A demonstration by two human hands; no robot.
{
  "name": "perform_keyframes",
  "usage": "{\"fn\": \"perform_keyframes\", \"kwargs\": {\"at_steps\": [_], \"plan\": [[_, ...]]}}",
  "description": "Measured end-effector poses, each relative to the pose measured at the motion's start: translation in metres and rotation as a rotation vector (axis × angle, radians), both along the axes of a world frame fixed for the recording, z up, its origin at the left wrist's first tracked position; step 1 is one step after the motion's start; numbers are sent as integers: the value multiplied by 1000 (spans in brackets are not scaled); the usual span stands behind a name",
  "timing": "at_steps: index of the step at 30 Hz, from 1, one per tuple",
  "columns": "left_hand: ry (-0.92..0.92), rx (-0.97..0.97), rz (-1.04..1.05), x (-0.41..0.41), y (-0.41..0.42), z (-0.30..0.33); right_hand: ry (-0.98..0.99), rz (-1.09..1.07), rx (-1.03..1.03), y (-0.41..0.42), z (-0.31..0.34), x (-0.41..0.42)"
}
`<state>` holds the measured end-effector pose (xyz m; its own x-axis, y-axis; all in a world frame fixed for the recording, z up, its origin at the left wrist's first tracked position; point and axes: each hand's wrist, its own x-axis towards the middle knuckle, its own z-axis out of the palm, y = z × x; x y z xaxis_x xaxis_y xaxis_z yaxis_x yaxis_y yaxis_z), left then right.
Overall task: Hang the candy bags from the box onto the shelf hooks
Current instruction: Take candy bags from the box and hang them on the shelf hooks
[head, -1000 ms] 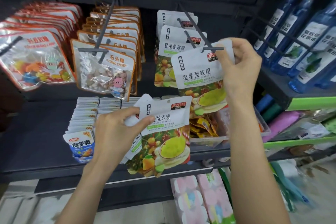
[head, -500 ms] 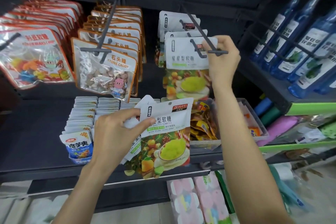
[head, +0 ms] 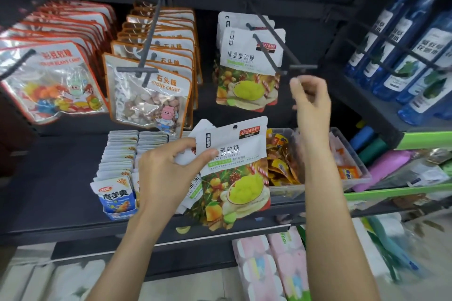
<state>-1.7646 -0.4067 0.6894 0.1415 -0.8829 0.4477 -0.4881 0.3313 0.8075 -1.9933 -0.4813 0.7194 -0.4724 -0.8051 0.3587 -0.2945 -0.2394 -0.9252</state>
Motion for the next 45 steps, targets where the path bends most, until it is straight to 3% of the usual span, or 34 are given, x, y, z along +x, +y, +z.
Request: {"fn": "perform_keyframes", "kwargs": {"at_steps": [2, 5, 11, 15, 18, 22, 25, 33, 39, 45], "plan": [[21, 24, -22, -3, 0, -2, -79, 193, 34, 49, -10, 6], [76, 73, -69, -9, 0, -2, -45, 333, 91, 90, -22, 20], [181, 111, -178, -18, 3, -2, -143, 331, 168, 98, -35, 21], [150, 115, -214, -22, 7, -2, -167, 213, 40, 100, -35, 18], [130, 109, -208, -20, 9, 0, -46, 74, -158, 95, -28, 7], [92, 86, -214, -18, 8, 3, 239, 110, -323, 72, -10, -2], [83, 74, -210, -17, 9, 4, 345, 64, -390, 52, 5, -4], [46, 27, -182, -12, 7, 7, 410, 50, -356, 30, 17, -23], [22, 25, -151, -15, 2, 6, 603, 16, -429, 22, 22, -29], [19, 6, -122, -19, -2, 2, 892, -37, -189, -22, 5, -21]]}}
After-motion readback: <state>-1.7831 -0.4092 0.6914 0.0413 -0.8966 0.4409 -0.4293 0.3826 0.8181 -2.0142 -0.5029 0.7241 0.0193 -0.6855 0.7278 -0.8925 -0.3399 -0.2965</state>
